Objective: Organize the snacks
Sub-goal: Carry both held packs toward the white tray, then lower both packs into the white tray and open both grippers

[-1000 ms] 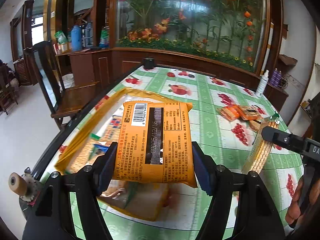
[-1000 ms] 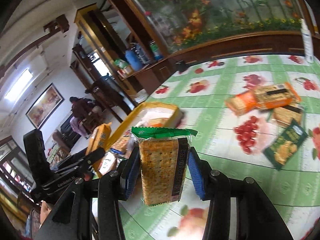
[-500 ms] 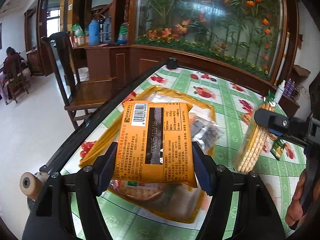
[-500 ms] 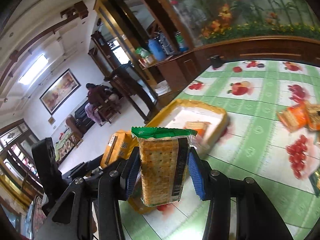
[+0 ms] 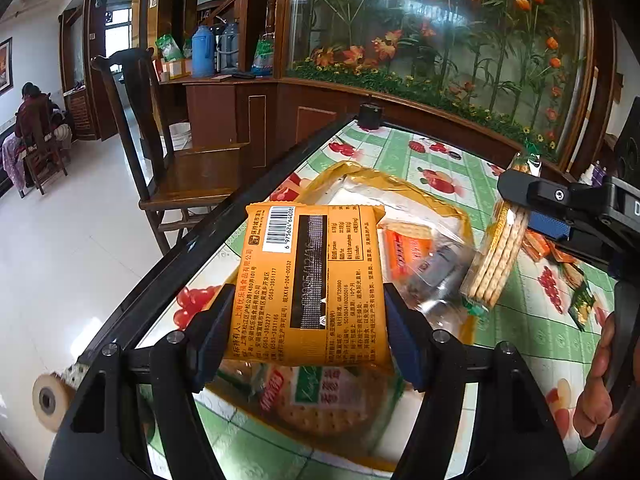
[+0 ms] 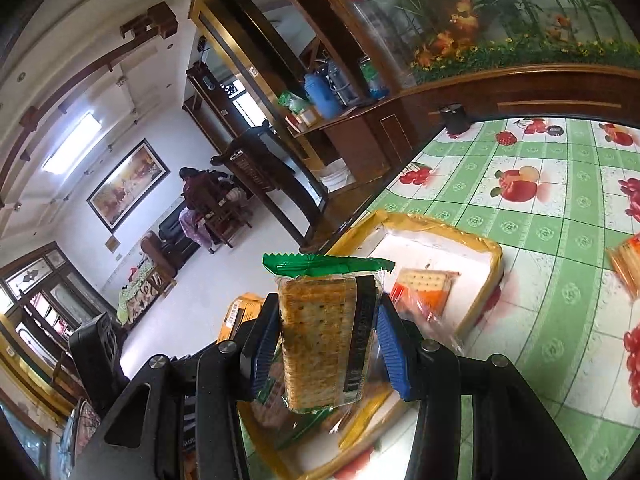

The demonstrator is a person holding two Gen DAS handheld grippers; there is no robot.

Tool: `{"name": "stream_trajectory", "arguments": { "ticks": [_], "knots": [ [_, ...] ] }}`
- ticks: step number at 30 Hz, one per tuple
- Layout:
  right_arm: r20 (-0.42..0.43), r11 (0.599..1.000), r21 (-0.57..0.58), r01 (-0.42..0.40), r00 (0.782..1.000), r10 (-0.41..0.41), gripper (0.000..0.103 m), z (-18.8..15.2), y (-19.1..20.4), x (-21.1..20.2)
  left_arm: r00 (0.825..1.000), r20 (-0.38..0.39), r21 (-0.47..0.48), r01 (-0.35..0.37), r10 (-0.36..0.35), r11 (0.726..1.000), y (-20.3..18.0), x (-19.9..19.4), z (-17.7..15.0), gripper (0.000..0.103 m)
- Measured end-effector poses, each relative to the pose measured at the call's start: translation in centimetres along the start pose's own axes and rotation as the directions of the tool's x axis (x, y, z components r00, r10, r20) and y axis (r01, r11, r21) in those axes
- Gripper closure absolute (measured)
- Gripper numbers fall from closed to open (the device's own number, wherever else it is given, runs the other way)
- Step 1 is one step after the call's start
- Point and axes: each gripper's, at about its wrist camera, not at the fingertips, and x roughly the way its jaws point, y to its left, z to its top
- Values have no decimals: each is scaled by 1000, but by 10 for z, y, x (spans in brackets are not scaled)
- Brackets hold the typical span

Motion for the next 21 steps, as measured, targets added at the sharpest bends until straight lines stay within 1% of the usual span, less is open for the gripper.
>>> {"name": "stream_trajectory", "arguments": {
  "ticks": [8, 11, 13, 17, 21],
  "knots": [
    [8, 999, 35, 31, 999, -31, 55, 16, -16, 34, 999, -36, -12, -14, 13, 1000, 3, 25, 14, 33],
    [2, 998, 54, 16, 1000, -16, 56, 22, -20, 51, 999, -44, -4, -5, 5, 1000, 1, 30, 15, 33],
    [7, 999, 48, 23, 1000, -23, 56, 28, -21, 60, 999, -45, 8, -4, 4, 1000, -3, 31, 16, 33],
    [-9, 998, 45, 43, 999, -43, 56, 39, -24, 79, 998, -57, 29, 1, 1, 1000, -8, 35, 16, 33],
    [-47, 996, 41, 73, 996, -72, 56, 42, -27, 97, 997, -71, 44, 1, 2, 999, -11, 39, 16, 33]
  ]
}}
